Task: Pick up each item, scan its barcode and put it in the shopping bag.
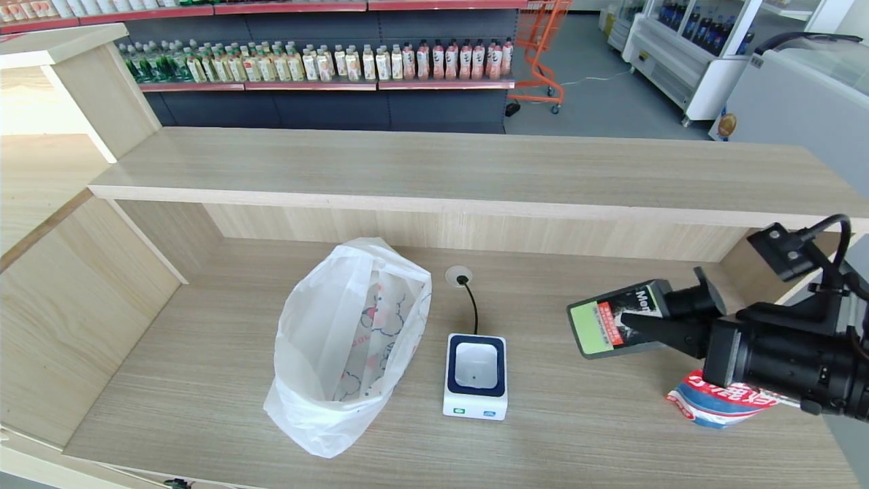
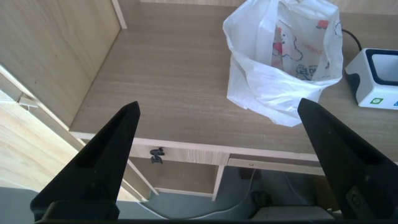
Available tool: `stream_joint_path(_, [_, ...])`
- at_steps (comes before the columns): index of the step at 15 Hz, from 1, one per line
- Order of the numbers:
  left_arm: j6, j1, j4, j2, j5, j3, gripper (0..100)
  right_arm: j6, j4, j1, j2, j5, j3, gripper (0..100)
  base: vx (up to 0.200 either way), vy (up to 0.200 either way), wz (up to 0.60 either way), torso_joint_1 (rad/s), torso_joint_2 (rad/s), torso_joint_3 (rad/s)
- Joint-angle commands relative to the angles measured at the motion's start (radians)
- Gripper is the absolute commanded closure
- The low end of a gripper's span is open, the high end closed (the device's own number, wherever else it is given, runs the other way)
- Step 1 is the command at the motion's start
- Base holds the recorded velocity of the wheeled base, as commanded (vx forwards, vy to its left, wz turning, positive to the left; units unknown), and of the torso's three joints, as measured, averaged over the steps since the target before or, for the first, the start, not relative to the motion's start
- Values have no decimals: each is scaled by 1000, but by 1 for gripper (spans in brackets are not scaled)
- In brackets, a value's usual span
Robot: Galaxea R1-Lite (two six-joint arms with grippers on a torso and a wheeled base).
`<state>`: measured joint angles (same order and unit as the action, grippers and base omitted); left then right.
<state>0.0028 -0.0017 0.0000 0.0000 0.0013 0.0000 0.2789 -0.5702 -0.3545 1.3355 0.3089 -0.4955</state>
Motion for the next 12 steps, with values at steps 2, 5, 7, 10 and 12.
stream_joint_path(2, [0, 0, 0, 0, 0, 0, 0, 197, 3, -121, 244, -10, -69, 100, 0, 0, 0, 0, 0, 0])
stream_joint_path(5, [0, 0, 0, 0, 0, 0, 0, 207, 4, -150, 392, -17, -129, 100, 0, 0, 0, 0, 0, 0])
stream_joint_path(7, [0, 0, 0, 0, 0, 0, 0, 207, 4, -150, 453, -17, -163, 100, 0, 0, 0, 0, 0, 0])
stream_joint_path(10, [0, 0, 0, 0, 0, 0, 0, 207, 4, -161, 505, -17, -216, 100, 0, 0, 0, 0, 0, 0])
stream_joint_path(12, [0, 0, 0, 0, 0, 0, 0, 207, 4, -173, 522, -17, -235, 100, 0, 0, 0, 0, 0, 0])
